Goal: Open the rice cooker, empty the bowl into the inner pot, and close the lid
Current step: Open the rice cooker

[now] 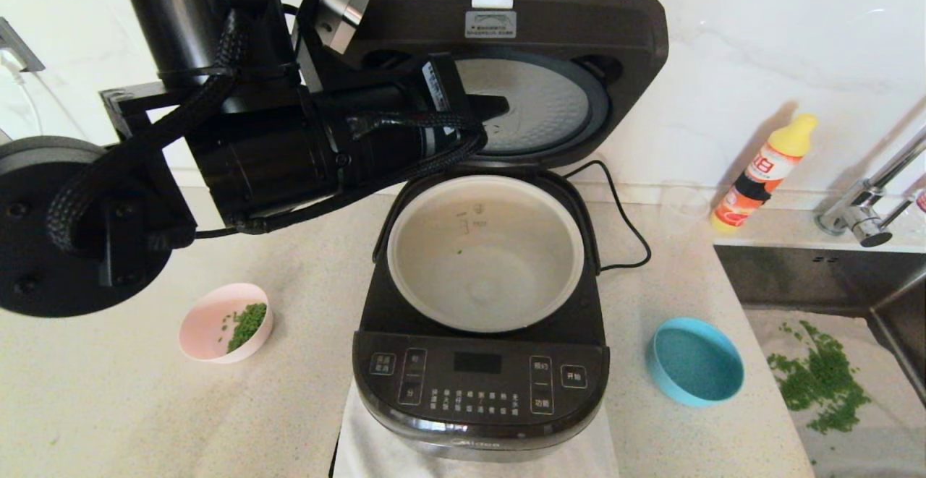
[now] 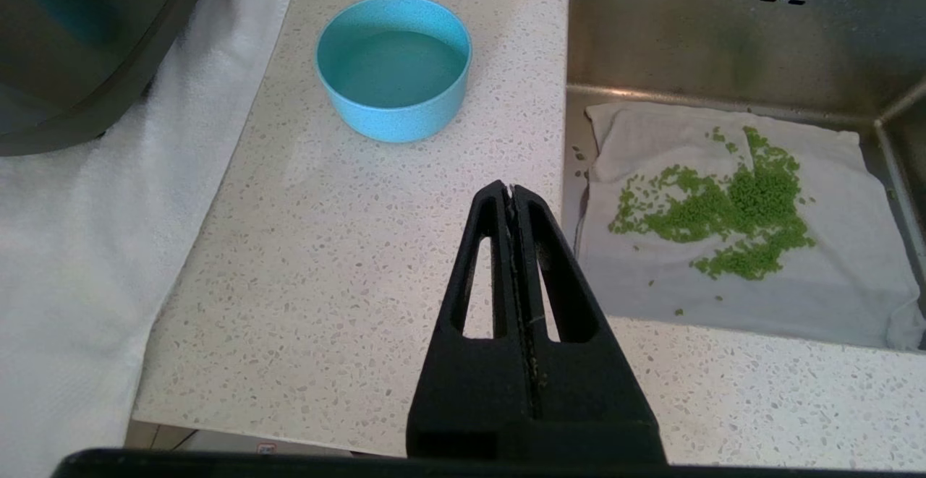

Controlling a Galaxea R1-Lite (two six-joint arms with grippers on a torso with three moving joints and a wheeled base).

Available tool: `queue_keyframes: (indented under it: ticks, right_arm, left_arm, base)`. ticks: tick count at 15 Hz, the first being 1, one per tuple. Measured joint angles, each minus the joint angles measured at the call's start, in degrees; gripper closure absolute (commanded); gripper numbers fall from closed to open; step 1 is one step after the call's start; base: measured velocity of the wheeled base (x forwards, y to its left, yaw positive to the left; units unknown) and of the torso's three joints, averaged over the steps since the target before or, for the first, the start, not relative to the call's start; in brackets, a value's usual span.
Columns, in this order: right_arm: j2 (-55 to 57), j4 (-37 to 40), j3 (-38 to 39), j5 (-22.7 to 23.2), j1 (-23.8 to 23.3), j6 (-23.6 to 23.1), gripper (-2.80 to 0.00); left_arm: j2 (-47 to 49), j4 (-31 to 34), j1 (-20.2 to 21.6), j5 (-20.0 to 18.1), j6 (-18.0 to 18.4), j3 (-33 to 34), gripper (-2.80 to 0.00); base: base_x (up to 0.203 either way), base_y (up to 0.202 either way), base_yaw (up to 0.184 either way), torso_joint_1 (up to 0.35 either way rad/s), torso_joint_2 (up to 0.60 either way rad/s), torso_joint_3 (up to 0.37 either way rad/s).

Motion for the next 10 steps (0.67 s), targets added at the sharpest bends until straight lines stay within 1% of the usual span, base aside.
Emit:
queue_keyframes:
  ticks: [5,10]
  right_arm:
    - [0.0,0.01,0.0,0.0,0.0,0.0,0.0]
    - [0.0,-0.01,0.0,-0.02,0.0,-0.02,0.0]
  left_arm:
    - [2.13,0.2,0.45,0.29,-0.02,-4.16,0.0]
    - [3.58,0.02,0.69,0.35,0.09,-4.88,0.0]
  base:
    - [0.0,0.0,0.0,0.0,0.0,0.0]
    - [0.0,0.0,0.0,0.0,0.0,0.0]
